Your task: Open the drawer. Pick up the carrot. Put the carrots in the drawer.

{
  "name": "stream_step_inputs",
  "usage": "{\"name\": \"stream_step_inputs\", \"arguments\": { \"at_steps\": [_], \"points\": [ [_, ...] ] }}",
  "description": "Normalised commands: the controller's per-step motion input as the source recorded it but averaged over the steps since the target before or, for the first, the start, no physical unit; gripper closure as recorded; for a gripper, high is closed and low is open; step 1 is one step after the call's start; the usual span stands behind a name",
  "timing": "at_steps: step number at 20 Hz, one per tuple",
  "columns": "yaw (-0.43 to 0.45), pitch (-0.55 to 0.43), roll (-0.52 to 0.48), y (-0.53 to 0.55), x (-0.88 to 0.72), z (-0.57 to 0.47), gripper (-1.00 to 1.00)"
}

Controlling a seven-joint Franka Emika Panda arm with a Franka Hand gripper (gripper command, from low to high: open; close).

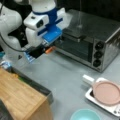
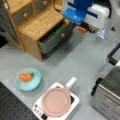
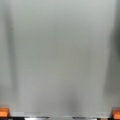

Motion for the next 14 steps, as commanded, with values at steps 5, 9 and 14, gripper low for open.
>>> {"name": "stream_step_inputs", "arguments": {
  "at_steps": [5, 9, 14],
  "points": [
    [0.121, 0.265, 0.187, 0.00, 0.01, 0.04, -1.00],
    [0.032, 0.210, 0.148, -0.01, 0.10, 0.11, -1.00],
    [0.083, 0.158, 0.045, -0.07, 0.15, 0.17, -1.00]
  ]
}}
